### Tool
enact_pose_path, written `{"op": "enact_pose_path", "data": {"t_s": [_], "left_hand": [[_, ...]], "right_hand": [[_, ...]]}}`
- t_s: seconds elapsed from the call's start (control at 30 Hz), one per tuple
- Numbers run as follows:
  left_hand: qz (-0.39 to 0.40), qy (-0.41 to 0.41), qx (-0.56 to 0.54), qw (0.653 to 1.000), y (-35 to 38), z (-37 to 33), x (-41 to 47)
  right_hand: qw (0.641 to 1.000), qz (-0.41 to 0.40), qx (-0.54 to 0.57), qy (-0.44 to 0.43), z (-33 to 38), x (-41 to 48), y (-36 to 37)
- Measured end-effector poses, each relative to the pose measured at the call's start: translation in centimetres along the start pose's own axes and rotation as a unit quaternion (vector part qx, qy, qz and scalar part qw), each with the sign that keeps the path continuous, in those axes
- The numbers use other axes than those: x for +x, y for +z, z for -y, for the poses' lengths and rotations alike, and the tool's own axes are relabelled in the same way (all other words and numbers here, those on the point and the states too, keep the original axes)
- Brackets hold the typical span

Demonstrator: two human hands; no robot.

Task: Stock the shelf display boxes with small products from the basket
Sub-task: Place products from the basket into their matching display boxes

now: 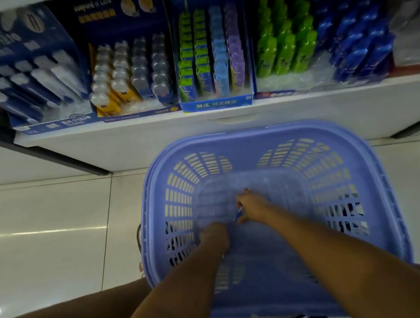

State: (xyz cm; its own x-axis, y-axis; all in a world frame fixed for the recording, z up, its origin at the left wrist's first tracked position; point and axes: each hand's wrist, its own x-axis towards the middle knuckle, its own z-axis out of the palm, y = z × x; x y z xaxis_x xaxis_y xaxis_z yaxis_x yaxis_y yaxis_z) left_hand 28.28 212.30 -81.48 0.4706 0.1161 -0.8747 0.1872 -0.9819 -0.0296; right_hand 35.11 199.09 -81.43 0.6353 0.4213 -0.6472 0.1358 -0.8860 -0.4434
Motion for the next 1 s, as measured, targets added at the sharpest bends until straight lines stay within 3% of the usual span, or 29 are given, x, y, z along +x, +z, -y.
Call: {"op": "enact_pose_path", "data": {"t_s": [0.17, 0.37, 0.53, 0.67, 0.73, 0.83, 1.0], "left_hand": [[-0.04, 0.014, -0.139, 0.989, -1.9, -0.1, -1.4], [-0.098, 0.04, -0.422, 0.901, -8.8, -0.1, -4.4], [-0.149, 0.138, -0.622, 0.756, -14.0, 2.6, -9.4], [-0.2, 0.2, -0.689, 0.668, -17.0, 5.6, -13.3], [-0.245, 0.22, -0.712, 0.62, -18.0, 6.9, -14.7], [-0.31, 0.235, -0.718, 0.578, -18.6, 8.1, -16.2], [-0.367, 0.244, -0.726, 0.527, -18.6, 9.6, -16.6]], "right_hand": [[0.992, -0.025, 0.109, 0.061, -1.2, -1.3, -2.0], [0.942, -0.135, 0.307, 0.022, 0.7, -3.8, -8.5], [0.902, -0.201, 0.378, -0.058, 5.6, -8.9, -14.2], [0.849, -0.289, 0.415, -0.155, 11.7, -11.9, -18.1], [0.832, -0.363, 0.375, -0.19, 14.8, -11.8, -19.9], [0.844, -0.447, 0.216, -0.204, 18.4, -10.2, -22.5], [0.864, -0.446, 0.071, -0.224, 21.7, -6.9, -24.8]]}}
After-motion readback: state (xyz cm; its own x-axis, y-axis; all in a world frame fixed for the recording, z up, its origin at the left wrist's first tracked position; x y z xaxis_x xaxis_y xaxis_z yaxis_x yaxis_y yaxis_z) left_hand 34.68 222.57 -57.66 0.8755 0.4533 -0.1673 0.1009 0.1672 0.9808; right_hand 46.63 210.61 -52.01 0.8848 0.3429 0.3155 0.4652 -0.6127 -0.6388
